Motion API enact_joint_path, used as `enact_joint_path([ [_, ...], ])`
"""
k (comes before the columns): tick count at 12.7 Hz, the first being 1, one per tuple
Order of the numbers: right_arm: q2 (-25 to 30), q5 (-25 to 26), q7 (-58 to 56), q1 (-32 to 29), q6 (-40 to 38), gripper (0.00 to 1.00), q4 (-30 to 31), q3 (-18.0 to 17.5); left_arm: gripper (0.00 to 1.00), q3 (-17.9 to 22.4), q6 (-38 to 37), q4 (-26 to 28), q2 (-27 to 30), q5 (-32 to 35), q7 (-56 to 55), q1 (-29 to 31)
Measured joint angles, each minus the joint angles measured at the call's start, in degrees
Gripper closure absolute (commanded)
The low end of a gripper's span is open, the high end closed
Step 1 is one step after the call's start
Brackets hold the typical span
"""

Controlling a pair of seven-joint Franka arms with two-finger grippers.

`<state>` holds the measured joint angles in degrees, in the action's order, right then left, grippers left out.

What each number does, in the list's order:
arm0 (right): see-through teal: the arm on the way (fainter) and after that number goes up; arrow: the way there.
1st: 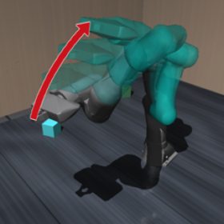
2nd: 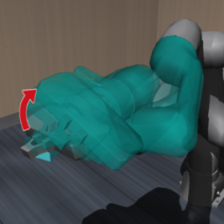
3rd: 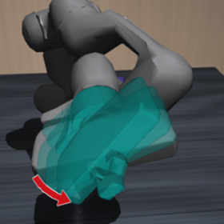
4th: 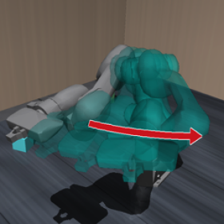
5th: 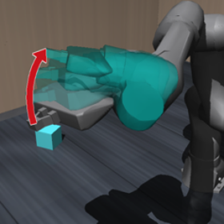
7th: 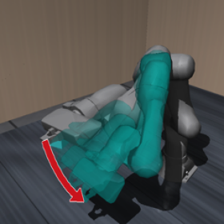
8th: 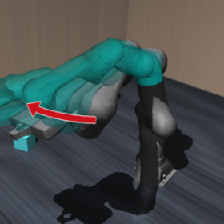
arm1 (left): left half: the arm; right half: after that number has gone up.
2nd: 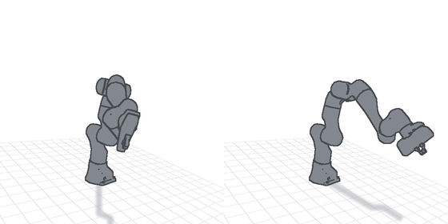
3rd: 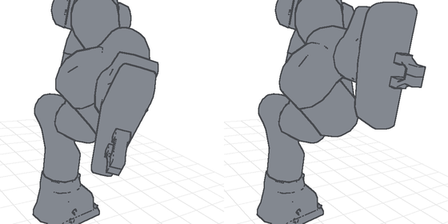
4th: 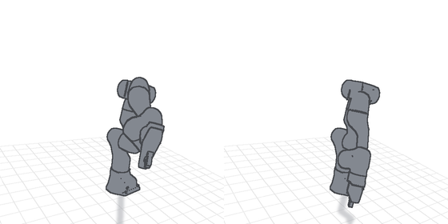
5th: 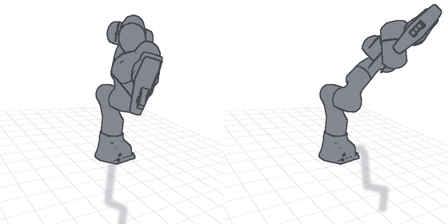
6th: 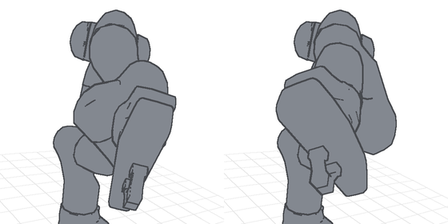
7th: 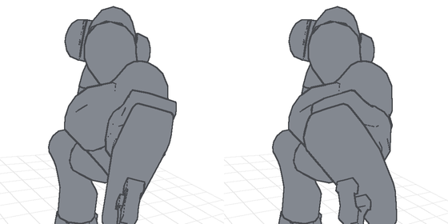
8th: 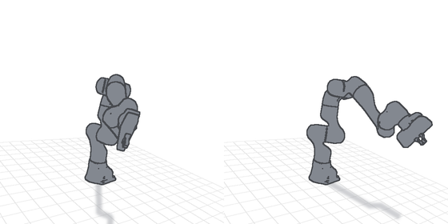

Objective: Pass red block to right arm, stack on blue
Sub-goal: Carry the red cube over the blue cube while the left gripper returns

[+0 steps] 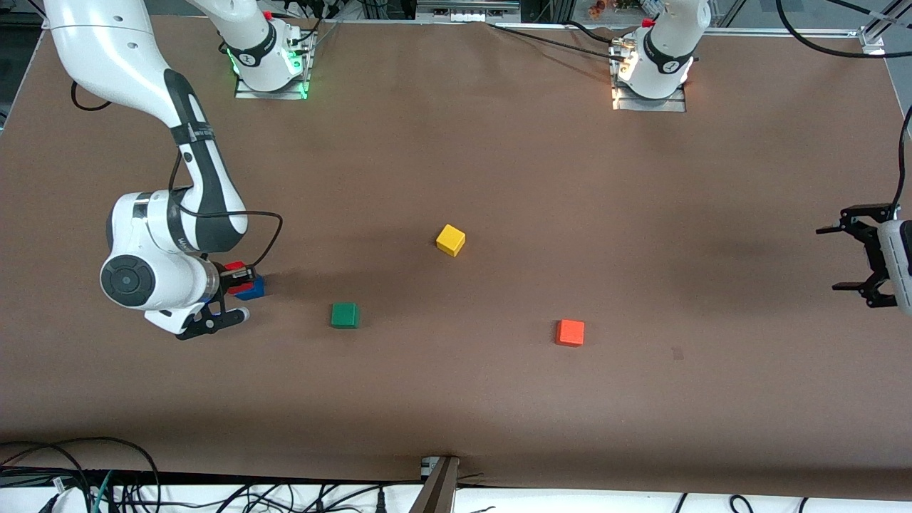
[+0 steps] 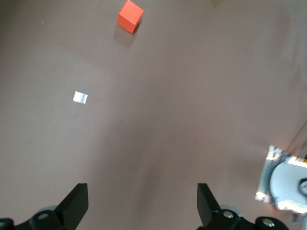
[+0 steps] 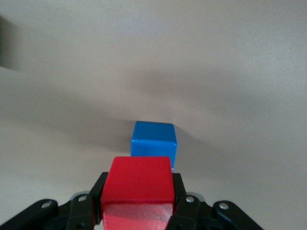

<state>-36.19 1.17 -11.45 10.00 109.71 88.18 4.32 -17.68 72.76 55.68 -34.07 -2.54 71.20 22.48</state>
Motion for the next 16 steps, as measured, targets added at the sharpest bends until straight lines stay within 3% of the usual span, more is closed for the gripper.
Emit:
enact_joint_path([
  [3, -0.5, 0.0, -0.2, -0.6, 0.6, 1.0, 0.9, 0.0, 0.0, 0.0, -3.2, 0.3, 3.9, 2.7, -12.4, -3.6],
  [5, -0.6, 0.0, -0.2, -0.8, 1.7, 1.0, 1.9, 0.0, 0.0, -0.2, -4.6, 3.6, 9.4, 3.0, -24.2, -6.5],
  [9, -0.8, 0.0, -0.2, -1.4, 3.2, 1.0, 3.3, 0.0, 0.0, -0.1, -3.6, 15.9, 23.4, 3.2, -48.0, -12.5],
  [11, -0.9, 0.0, -0.2, -1.4, 3.3, 1.0, 3.3, 0.0, 0.0, 0.0, 0.6, 23.0, 28.4, 3.2, -53.5, -13.5],
  [13, -0.9, 0.0, -0.1, -1.4, 3.4, 1.0, 3.3, 0.0, 0.0, 2.0, 4.3, 27.4, 30.5, 3.2, -55.0, -13.5],
  [16, -0.9, 0.0, -0.1, -1.3, 3.5, 1.0, 3.3, -0.2, 0.0, 9.5, 12.1, 30.7, 30.8, 3.2, -54.8, -13.3],
])
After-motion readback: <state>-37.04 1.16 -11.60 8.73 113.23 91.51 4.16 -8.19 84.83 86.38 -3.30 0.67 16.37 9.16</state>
